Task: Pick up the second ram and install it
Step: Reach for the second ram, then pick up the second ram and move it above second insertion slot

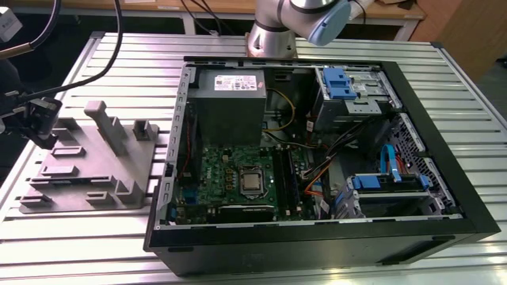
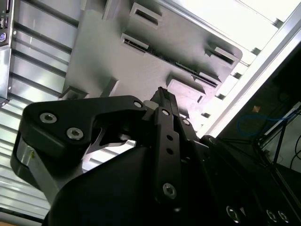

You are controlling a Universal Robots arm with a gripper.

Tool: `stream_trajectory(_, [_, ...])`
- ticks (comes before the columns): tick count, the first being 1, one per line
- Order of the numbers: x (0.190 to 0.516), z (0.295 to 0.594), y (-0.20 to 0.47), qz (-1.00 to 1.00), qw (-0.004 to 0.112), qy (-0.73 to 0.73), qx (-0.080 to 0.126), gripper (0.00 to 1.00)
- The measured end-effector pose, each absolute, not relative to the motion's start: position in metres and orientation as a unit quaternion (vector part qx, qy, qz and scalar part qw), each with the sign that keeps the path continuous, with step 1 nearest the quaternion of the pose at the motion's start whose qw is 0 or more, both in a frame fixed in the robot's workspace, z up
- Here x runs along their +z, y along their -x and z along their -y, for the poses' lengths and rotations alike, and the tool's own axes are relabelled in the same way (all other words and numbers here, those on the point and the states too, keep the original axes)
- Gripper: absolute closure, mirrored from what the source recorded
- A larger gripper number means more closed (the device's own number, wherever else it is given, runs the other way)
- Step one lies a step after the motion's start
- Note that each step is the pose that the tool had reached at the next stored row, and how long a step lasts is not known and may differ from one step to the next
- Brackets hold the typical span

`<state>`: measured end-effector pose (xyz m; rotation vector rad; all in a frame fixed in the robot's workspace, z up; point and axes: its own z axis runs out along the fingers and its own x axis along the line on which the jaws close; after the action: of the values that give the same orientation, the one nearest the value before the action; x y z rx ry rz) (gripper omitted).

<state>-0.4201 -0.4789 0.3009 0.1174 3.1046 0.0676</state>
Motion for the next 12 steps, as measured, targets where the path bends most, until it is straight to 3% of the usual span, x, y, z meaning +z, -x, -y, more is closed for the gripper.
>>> stream_trajectory(12, [0.2999, 0.4790, 0.4202, -0.999, 0.017, -0.038, 0.022, 0.90])
